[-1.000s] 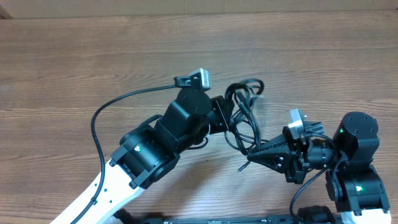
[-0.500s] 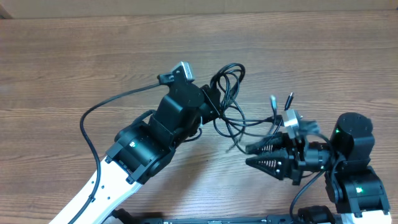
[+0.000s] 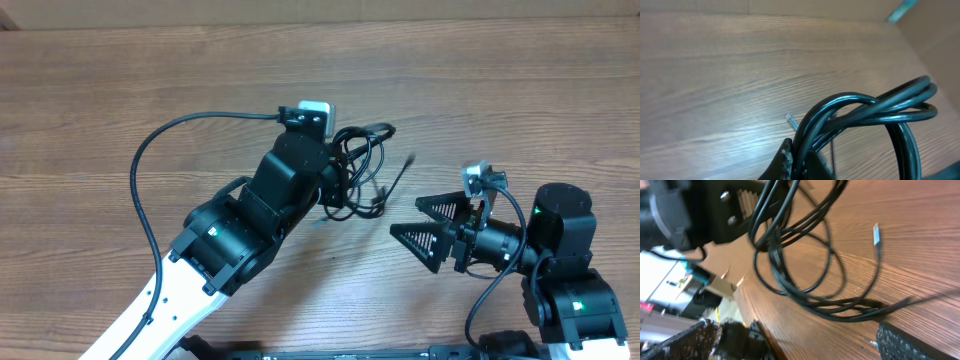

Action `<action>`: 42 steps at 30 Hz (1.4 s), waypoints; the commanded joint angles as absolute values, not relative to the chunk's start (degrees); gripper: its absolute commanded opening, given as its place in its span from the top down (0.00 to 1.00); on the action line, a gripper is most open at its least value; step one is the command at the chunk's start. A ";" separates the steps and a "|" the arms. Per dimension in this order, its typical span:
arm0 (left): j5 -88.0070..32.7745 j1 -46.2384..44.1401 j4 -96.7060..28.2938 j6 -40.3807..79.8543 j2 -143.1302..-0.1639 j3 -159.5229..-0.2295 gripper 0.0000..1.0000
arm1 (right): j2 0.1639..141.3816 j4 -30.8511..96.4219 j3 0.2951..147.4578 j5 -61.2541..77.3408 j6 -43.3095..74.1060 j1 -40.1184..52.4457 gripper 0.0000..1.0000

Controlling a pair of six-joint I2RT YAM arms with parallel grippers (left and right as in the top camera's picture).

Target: Untangle cables

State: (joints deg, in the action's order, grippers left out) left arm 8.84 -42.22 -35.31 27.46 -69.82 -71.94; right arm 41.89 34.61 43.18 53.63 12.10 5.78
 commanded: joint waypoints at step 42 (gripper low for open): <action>-13.15 -47.29 -27.46 5.10 -77.14 -72.97 0.96 | 41.39 27.03 44.34 60.05 21.19 6.15 0.29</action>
